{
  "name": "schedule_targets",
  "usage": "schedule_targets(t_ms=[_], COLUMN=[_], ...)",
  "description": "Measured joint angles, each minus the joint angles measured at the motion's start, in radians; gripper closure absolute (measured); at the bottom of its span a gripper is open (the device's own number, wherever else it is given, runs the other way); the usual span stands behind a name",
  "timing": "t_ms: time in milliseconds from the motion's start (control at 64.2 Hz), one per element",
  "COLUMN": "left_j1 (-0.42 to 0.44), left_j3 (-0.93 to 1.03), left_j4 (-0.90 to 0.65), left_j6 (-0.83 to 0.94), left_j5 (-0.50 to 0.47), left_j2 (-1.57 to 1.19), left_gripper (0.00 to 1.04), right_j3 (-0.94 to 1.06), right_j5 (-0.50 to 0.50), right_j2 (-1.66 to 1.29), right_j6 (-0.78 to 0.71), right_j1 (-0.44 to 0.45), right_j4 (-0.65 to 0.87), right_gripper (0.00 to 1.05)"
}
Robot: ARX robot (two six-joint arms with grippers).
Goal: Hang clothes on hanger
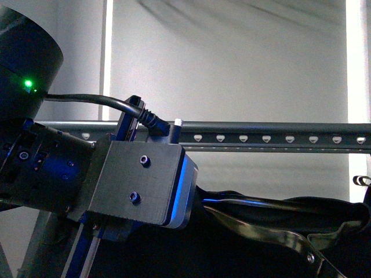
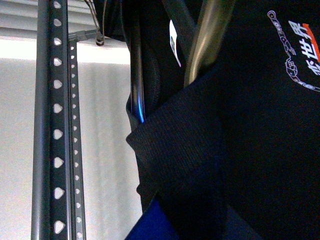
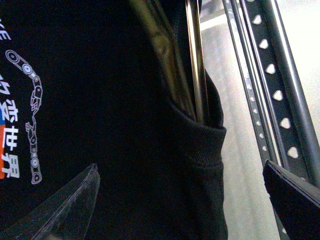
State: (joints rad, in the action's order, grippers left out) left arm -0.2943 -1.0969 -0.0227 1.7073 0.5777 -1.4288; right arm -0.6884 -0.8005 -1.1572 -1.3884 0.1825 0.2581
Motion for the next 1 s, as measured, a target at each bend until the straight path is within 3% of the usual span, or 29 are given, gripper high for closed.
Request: schedule_targets(t_ms=[234,436,623,717,997], left_j1=[0.0,0.0,0.0,0.0,0.002], left_j3=[0.0,0.0,0.0,-0.002,-0.007], left_j4=[0.0,0.0,0.0,-0.001,-0.009], left_j6=[0.0,0.0,0.0,-0.008,0.001], left_j5=[-0.001,-0.002,0.0,0.002,0.005], left_j2=[0.0,0.0,0.0,0.0,0.0], left_gripper=[1.01,1.01,1.01,1.0,0.6], right_j3=[-0.146,-0.282,-0.298,-0.293,-0.227], right_j5=[0.097,0.183,0.163,0.143,0.085], right_j2=[-0.145,-0.294,-0.311,-0.296,-0.223], right_j6=[0.008,0.032,0.061,0.065,0.045], right_j1=[-0.073,-0.079,-0.056,-0.051,-0.024], right_j4=[-0.028,-0.081,-0.139,-0.147,-0.219], right_gripper=[0.09,0.47,0.82,0.91,0.95])
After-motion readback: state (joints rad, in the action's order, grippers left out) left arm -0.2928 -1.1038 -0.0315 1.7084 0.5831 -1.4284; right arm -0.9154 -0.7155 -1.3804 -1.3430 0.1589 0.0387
